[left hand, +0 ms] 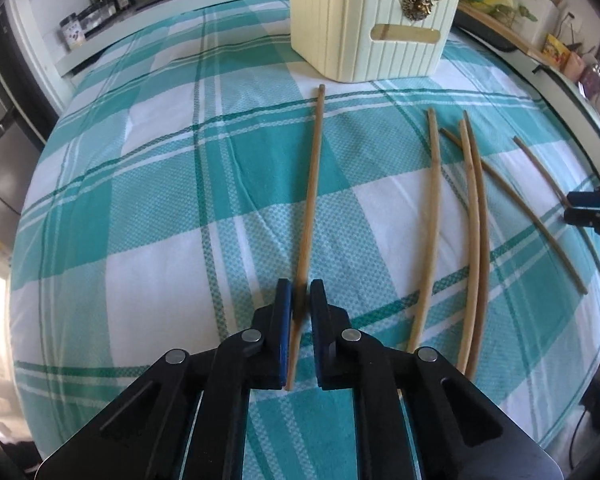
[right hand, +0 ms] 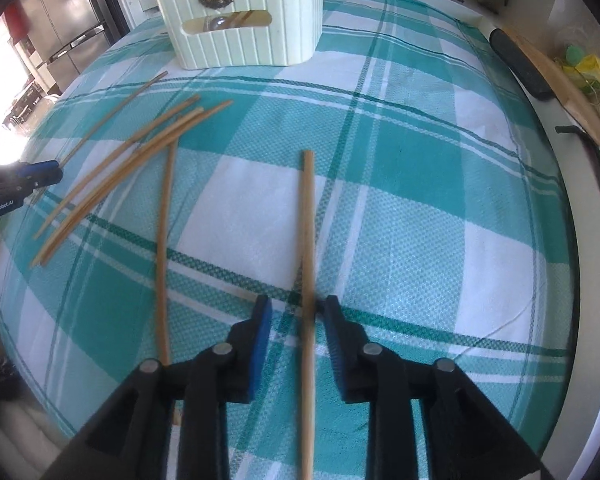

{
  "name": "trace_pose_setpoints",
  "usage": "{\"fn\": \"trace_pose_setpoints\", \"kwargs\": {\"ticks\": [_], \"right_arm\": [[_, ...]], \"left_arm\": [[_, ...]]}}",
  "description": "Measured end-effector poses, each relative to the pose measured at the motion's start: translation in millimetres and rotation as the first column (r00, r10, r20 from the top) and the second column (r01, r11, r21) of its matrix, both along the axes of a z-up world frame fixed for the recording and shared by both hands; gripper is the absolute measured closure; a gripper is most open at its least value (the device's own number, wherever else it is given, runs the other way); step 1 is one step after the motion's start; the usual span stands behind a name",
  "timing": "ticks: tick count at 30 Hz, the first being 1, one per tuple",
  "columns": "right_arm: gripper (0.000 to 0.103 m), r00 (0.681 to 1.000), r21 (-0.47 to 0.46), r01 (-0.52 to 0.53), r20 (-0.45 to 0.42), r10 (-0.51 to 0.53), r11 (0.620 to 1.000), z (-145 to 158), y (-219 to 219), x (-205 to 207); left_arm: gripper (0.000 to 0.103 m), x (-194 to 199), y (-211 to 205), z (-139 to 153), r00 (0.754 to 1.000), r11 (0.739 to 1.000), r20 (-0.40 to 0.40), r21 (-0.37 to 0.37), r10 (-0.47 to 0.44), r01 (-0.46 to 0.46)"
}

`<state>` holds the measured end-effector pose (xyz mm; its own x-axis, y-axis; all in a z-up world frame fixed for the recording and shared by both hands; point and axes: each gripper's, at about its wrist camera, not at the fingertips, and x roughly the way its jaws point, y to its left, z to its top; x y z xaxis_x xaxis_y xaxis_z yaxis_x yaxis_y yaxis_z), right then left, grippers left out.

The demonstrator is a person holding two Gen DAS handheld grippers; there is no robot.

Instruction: Organize utensils

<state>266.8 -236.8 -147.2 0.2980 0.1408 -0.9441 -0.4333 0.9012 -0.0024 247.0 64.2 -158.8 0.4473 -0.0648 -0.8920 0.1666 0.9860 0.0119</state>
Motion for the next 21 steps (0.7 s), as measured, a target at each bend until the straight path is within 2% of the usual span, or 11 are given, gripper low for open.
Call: {"fn": "trace_pose_setpoints", "kwargs": {"ticks": [2,5,10,12,14,15,16,21], "right_arm": [[0.068,1.000,-0.013,-0.012,0.008,0.012,1.000,0,2,-4],[0.068,1.000,-0.001,-0.005,0.009,0.005,1.000,1,1,-8],[0.068,1.000,0.027,0.008,-0.005,-0.008,1.000,1,-7,-9],[0.068,1.000,0.045,0.016,-0.020,-0.016,0.999,2,-10,-7],[0.068,0.999,0.064,0.029,-0.040,-0.027,0.998,3,-12,-3],[0.068,0.998,0.072,0.034,-0.049,-0.031,0.997,4,-13,-1],[0.068,0.998,0.080,0.038,-0.061,-0.034,0.996,4,-14,2],[0.068,0.995,0.087,0.048,-0.095,-0.040,0.995,1,-11,25]], "left_arm": [[0.098,-8,-3,0,1.000,1.000,0.003,0.002,0.009,-0.009],[0.099,-22,-4,1,0.999,0.998,-0.019,-0.056,0.035,-0.036],[0.096,-40,-14,3,0.999,0.996,-0.031,-0.078,0.037,-0.040],[0.086,-39,-12,6,0.999,0.995,-0.034,-0.088,0.034,-0.037],[0.053,-35,-7,11,0.999,0.994,-0.023,-0.102,0.041,-0.043],[0.048,-32,-4,15,0.999,0.993,-0.010,-0.105,0.048,-0.049],[0.044,-27,-1,18,0.999,0.993,-0.003,-0.104,0.049,-0.049],[0.043,16,-1,24,1.000,0.995,-0.004,-0.096,-0.009,0.008]]}}
